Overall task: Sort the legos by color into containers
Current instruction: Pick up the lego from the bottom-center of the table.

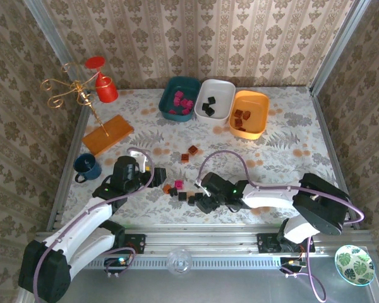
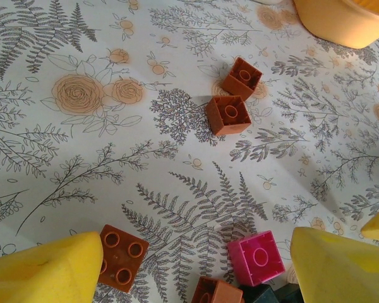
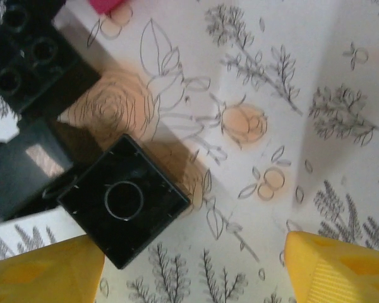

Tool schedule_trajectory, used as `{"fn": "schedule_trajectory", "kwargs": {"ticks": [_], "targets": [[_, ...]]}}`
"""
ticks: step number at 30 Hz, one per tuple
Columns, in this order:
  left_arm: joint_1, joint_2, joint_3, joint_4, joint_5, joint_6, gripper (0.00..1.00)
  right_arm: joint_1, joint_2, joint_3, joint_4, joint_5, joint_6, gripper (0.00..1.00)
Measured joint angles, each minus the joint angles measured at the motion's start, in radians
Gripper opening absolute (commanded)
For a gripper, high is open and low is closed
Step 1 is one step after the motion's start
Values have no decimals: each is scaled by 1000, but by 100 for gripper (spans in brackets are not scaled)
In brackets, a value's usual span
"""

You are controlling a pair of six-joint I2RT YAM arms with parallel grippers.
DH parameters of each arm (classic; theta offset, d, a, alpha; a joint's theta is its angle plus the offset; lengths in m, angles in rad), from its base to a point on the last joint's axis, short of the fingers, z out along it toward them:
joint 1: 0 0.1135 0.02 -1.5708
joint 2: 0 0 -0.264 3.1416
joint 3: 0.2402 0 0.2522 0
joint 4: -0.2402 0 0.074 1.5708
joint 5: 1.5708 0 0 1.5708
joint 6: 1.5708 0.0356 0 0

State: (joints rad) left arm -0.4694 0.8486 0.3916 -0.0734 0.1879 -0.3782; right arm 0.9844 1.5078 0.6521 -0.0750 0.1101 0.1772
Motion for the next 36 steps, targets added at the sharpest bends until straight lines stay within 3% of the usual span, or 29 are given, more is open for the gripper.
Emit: {"fn": "schedule_trajectory", "kwargs": {"ticks": [6,22,28,36], "targets": [[0,0,-5,8,0,0,79,-27,37,25,35,14,-7,69],[0,14,-5,23,15,0,79,-78,131,82,92,-27,-42,40],[0,22,-5,24,26,0,79,-115,132,84,130,-87,-39,36],[0,22,-5,37,56,-20,79,-303,76,101,237,-179,63,35]]}}
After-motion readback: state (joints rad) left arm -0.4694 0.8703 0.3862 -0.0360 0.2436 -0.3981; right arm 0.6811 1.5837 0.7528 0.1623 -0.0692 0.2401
